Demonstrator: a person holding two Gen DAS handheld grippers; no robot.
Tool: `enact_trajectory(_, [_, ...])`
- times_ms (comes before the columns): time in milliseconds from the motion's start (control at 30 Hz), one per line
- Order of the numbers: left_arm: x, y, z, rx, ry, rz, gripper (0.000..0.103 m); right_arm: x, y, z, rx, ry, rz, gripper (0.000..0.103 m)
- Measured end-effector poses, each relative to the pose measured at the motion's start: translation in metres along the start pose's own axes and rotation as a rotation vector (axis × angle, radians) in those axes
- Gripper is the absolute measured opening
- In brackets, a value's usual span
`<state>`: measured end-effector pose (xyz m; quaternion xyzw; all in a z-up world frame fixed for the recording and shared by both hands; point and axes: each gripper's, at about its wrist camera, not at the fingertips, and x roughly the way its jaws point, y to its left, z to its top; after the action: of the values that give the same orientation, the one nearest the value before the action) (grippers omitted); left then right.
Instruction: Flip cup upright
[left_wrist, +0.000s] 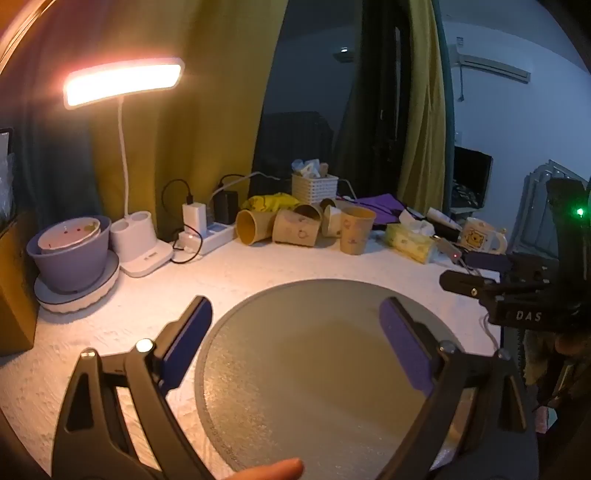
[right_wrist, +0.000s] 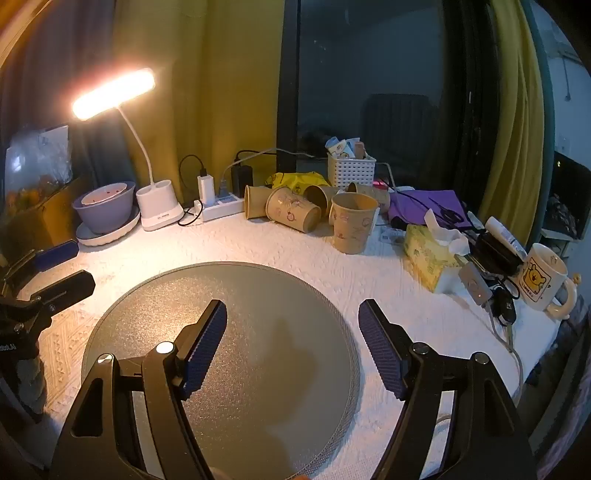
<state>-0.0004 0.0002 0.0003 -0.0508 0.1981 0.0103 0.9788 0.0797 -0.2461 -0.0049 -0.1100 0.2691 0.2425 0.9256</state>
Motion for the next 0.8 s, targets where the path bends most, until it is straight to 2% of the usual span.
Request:
enact_trajectory(167, [-0.0102,-0.0089,-0.0023,0.008,-0.020,0.013,0.093,-0.0018,0.0005,-0.0001,-0.004,-0.003,0.001,0.077])
enact_trajectory(800, [-0.0014,-0.0058,-0.0048,-0.002,0.011,-0.011,0.093,-0.0033,0.0015,0.0005,-0.005,-0.007,-0.001,0.077])
